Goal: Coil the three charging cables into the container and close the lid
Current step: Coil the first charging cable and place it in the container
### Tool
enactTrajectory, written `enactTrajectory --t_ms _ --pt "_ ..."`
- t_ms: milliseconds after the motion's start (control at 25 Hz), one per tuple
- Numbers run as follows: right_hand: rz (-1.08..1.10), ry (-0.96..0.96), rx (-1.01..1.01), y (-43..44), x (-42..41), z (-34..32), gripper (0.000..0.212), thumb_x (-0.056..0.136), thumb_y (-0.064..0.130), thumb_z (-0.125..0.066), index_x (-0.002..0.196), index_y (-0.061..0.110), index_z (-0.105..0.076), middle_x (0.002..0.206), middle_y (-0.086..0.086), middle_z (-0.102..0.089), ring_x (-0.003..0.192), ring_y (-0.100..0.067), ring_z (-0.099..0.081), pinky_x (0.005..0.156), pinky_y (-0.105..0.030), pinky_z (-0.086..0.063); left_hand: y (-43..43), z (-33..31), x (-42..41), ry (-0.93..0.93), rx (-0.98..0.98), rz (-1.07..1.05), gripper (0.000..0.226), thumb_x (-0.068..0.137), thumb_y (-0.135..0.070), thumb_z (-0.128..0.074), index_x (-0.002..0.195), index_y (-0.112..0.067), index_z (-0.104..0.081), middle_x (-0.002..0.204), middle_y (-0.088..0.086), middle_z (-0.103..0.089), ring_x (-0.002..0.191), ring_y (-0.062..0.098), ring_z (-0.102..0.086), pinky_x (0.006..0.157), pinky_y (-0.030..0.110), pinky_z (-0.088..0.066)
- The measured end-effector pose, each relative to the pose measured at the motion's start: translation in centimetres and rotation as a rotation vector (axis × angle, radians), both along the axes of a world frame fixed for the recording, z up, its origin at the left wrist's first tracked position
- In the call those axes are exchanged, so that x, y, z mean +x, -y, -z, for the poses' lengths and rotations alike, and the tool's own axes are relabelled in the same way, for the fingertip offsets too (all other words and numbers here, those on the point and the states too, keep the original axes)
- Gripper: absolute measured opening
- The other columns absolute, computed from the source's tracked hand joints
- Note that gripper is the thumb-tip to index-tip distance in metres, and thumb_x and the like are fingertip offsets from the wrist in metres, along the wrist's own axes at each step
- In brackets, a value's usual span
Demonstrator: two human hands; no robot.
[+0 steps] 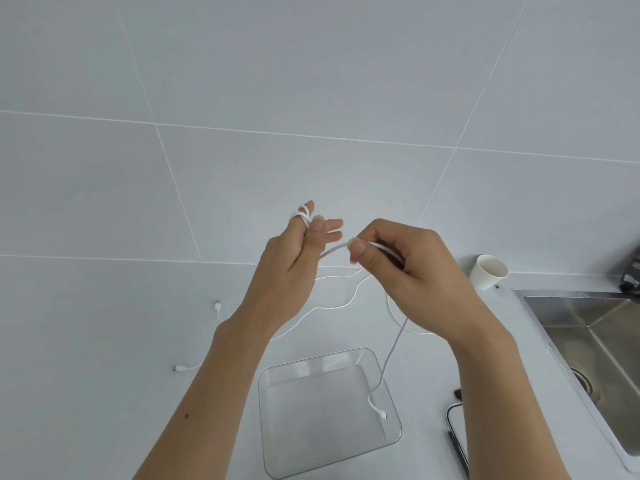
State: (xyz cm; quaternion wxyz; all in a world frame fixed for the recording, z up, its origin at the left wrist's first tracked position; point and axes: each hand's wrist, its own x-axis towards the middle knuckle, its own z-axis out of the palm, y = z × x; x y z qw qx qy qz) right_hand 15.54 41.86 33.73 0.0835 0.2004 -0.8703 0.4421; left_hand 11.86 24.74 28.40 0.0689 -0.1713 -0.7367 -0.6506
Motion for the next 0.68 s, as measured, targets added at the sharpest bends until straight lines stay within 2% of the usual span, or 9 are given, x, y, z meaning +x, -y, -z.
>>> enactTrajectory --t_ms 40,120,240,400,520,680 --pt "0.003 -0.013 -0.006 -0.1 -0.2 -0.5 0.024 0.100 0.031 -0.057 0.077 0.026 -0.063 0.051 0.011 -0.041 0.048 -0.007 -0.032 0.047 -0.014 -0.026 -0.1 -0.3 0.0 0.002 -0.010 0.007 0.041 0.105 -0.042 -0.029 0.122 -0.021 -0.060 0.108 -0.025 -0.070 0.104 -0.020 -0.058 0.089 0.007 -0.044" --pt "0.017 -0.038 -0.017 -0.4 -0.5 -1.6 0.024 0.099 0.031 -0.057 0.077 0.026 -0.064 0.051 0.012 -0.043 0.049 -0.008 -0.033 0.047 -0.017 -0.028 -0.4 -0.9 0.0 0.000 -0.001 0.030 0.040 0.103 -0.046 -0.028 0.113 -0.027 -0.062 0.096 -0.029 -0.072 0.096 -0.005 -0.068 0.083 0.013 -0.049" --pt "0.031 -0.088 -0.041 -0.5 -1.1 -3.1 0.024 0.098 0.029 -0.059 0.075 0.028 -0.064 0.053 0.019 -0.053 0.050 -0.008 -0.040 0.050 -0.015 -0.032 -1.0 -1.6 0.3 0.003 0.015 0.077 0.046 0.102 -0.047 -0.027 0.113 -0.020 -0.062 0.089 -0.007 -0.077 0.083 0.012 -0.073 0.073 0.017 -0.051" --pt "0.031 -0.132 -0.061 -0.6 -2.0 -4.6 0.023 0.097 0.028 -0.061 0.076 0.019 -0.066 0.056 0.007 -0.052 0.057 -0.021 -0.048 0.053 -0.020 -0.036 -1.2 -2.9 0.4 0.018 -0.031 0.177 0.052 0.102 -0.049 -0.026 0.099 -0.015 -0.066 0.077 0.002 -0.076 0.069 0.017 -0.071 0.066 0.017 -0.049" --pt "0.015 -0.154 -0.083 -0.5 -2.8 -5.4 0.022 0.098 0.022 -0.062 0.077 0.018 -0.066 0.060 0.020 -0.059 0.057 -0.003 -0.051 0.057 -0.012 -0.040 -0.6 -4.5 0.1 0.007 -0.073 0.292 0.054 0.102 -0.052 -0.028 0.090 -0.016 -0.066 0.069 0.005 -0.073 0.058 0.018 -0.067 0.062 0.017 -0.047" --pt "-0.016 -0.183 -0.111 -0.4 -4.0 -6.7 0.022 0.097 0.021 -0.062 0.076 0.022 -0.065 0.062 0.025 -0.061 0.058 0.001 -0.052 0.060 -0.010 -0.041 -0.4 -6.4 -0.4 0.027 -0.012 0.389 0.047 0.103 -0.043 -0.034 0.074 -0.019 -0.062 0.055 0.002 -0.065 0.043 0.015 -0.056 0.053 0.017 -0.045"
